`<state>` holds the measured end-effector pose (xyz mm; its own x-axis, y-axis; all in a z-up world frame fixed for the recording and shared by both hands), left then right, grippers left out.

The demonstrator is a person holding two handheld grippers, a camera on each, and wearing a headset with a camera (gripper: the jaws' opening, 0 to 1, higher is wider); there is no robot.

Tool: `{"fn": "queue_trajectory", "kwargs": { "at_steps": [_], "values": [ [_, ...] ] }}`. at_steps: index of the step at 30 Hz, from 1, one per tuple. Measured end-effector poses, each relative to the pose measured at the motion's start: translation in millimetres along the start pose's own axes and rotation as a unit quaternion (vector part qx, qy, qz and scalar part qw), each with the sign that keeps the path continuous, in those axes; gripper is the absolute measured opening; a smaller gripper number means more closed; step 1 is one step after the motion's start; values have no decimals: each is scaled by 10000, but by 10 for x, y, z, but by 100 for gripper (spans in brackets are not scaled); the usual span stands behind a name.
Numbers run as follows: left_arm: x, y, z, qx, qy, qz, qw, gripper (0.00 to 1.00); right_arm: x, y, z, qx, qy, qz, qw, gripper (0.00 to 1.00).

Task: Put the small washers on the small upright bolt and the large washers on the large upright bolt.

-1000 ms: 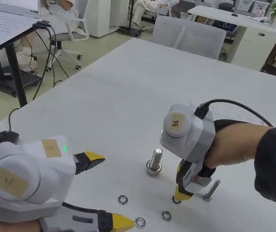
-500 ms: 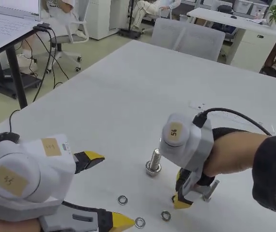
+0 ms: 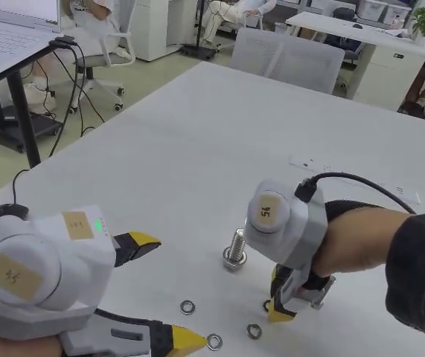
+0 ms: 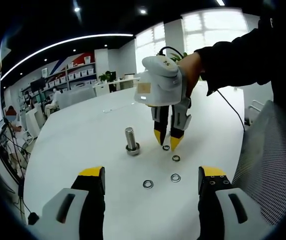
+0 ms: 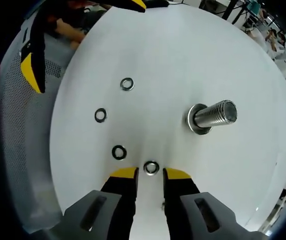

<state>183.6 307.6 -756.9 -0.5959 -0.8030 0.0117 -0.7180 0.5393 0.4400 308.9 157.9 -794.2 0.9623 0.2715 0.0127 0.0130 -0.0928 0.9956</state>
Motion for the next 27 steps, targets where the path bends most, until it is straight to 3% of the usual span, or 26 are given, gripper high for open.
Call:
{"fn": "queue_trajectory", "kwargs": {
  "at_steps": [27],
  "values": [
    [8, -3, -2, -12, -17, 57, 10000, 75, -11, 2, -9, 95, -219, 100, 9997, 15]
  ]
}}
Point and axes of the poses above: the centre of the closed fingertips' face, and the gripper's own axes: y roughly backward along the fingers, x roughly to its right, z roughly out of its underside, the point moved 8 cm from there along y, roughly backward along the fingers, and after that the axes turned 4 degrees about y, right-handed, at the moved point
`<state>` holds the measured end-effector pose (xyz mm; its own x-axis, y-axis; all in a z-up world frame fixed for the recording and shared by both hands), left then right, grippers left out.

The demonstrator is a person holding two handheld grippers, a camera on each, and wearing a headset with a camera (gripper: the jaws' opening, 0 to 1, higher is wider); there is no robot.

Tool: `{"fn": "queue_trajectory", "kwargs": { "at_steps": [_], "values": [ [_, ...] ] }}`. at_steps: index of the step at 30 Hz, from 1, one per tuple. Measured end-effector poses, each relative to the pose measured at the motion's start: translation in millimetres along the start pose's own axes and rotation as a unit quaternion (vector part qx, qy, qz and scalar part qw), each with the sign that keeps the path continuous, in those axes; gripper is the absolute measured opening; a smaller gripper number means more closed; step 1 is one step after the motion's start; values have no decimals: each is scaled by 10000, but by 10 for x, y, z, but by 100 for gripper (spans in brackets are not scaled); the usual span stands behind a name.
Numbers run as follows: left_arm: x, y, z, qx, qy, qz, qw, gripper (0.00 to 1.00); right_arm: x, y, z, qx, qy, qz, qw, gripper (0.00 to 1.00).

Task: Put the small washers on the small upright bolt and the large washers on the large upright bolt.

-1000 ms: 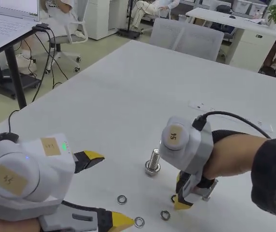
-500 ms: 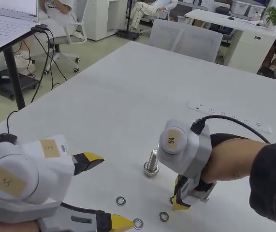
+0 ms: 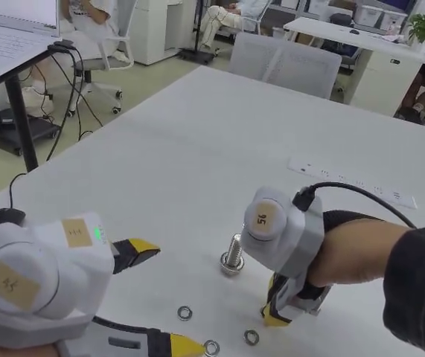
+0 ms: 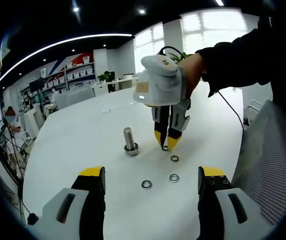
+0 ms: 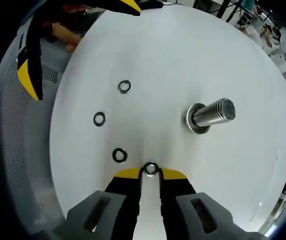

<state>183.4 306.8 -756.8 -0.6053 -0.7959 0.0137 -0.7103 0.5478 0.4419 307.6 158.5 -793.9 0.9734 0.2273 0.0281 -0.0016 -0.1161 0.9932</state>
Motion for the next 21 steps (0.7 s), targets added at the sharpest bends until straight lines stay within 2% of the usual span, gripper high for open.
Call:
{"fn": "queue_trajectory", "kwargs": {
  "at_steps": [21],
  "values": [
    [12, -10, -3, -19, -10, 46, 10000, 74, -7, 13, 13, 75, 2, 0, 10000, 14]
  ]
}}
Point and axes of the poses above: the centre of the closed fingertips' face, and the gripper's own axes: y roughly backward along the fingers, x roughly to its right, z roughly out of its underside, the point moved 8 cm from there along y, roughly backward along the fingers, and after that the axes turned 4 degrees about y, right-handed, at the moved point
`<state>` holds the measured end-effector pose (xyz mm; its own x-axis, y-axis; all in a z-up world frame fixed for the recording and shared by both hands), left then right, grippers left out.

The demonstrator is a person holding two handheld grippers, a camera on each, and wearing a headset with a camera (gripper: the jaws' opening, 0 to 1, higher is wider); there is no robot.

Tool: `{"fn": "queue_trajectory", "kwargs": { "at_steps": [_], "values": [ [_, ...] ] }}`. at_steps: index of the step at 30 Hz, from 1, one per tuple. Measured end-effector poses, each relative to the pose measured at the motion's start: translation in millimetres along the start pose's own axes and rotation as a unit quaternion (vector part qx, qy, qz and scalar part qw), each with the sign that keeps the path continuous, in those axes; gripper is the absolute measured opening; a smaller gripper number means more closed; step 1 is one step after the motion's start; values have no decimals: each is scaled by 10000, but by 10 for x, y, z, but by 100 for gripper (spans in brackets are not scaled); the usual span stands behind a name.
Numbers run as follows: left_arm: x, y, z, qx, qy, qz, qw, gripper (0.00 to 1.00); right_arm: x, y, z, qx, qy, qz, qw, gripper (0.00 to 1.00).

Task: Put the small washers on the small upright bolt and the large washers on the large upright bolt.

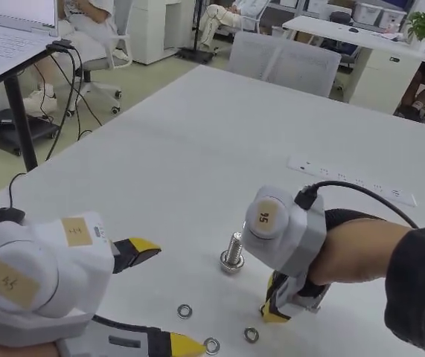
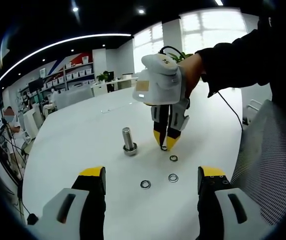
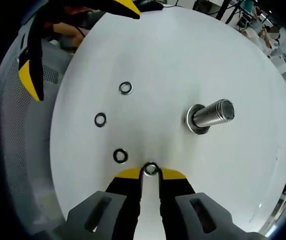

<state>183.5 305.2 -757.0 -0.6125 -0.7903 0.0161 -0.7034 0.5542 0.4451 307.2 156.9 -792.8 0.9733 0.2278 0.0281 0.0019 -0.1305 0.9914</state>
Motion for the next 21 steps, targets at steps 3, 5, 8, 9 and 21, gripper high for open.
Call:
{"fn": "queue_trajectory", "kwargs": {
  "at_steps": [3, 5, 8, 9, 21],
  "values": [
    [11, -8, 4, -13, -2, 44, 10000, 74, -2, 6, 6, -15, -3, 14, 10000, 14],
    [25, -14, 2, 9, 6, 101, 9999, 75, -9, 22, 10, -3, -17, 13, 10000, 13],
    [35, -19, 0, 14, 8, 146, 9999, 75, -8, 49, 16, 4, -36, 34, 10000, 13],
    [42, -21, -2, 19, 7, 176, 9998, 75, -9, 59, 18, 20, -43, 48, 10000, 13],
    [128, -53, -17, 75, 20, 512, 9987, 75, -83, 188, 44, 108, -224, 83, 9997, 13]
  ]
}}
Point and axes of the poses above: the centre of the closed fingertips' face, and the gripper's own axes: y roughly backward along the fingers, x roughly to its right, z roughly out of its underside, the point moved 8 cm from there along y, roughly backward along the fingers, and after that the axes turned 4 degrees about y, right-handed, at the moved point
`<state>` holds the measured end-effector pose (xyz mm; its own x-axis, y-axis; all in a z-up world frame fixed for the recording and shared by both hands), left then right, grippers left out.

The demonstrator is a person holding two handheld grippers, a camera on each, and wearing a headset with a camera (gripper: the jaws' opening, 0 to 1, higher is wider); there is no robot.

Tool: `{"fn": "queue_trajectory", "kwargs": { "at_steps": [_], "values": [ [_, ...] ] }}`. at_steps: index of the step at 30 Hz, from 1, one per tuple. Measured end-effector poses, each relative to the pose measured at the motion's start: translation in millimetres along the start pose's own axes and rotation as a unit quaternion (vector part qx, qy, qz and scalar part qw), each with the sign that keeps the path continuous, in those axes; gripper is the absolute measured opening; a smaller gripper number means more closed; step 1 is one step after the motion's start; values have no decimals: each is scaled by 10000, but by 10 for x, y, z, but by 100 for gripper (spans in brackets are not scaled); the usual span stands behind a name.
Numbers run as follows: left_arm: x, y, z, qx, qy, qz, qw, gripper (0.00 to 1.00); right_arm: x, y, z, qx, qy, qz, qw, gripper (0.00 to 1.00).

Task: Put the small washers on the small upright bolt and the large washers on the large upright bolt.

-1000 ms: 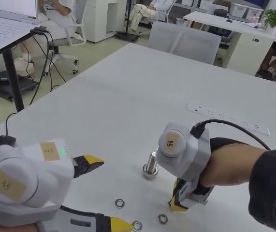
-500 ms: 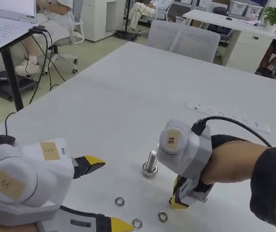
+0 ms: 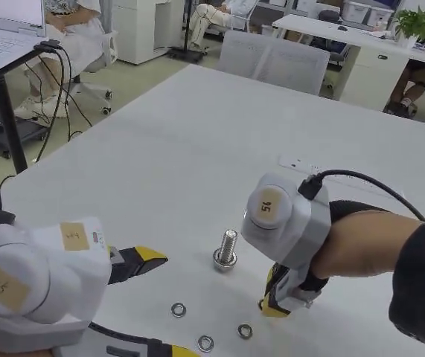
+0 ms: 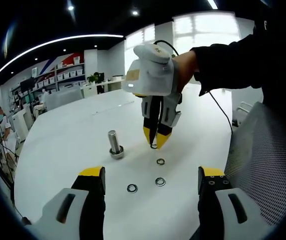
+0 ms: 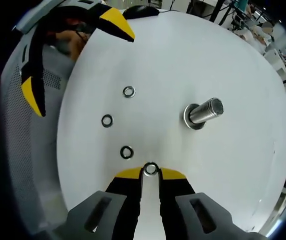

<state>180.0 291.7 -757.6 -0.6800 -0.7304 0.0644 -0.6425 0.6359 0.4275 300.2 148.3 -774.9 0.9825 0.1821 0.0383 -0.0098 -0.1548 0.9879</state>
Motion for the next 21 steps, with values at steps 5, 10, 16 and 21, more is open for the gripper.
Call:
{"fn": "queue_trajectory", "kwargs": {
  "at_steps": [5, 10, 16, 21],
  "values": [
    [24, -11, -16, 59, 27, 126, 9999, 75, -28, 90, 11, 78, -74, 53, 9999, 13],
    [52, -23, -16, 48, 0, 238, 9997, 75, -71, 186, 29, 148, -119, 121, 9997, 13],
    [76, -36, -25, 65, -21, 328, 9994, 75, -120, 337, 36, 285, -173, 202, 9992, 13],
    [87, -37, -31, 87, -19, 360, 9993, 75, -136, 428, 55, 312, -200, 263, 9990, 13]
  ]
}}
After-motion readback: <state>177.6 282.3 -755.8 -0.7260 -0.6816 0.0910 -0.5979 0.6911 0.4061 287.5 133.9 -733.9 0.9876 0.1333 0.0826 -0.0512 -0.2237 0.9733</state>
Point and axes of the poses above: the centre of the closed fingertips' face, and the gripper's own axes: y roughly backward along the fingers, x roughly to its right, z roughly out of its underside, the point moved 8 cm from there along y, roughly backward along the fingers, and after that the axes turned 4 degrees about y, right-handed, at the moved point
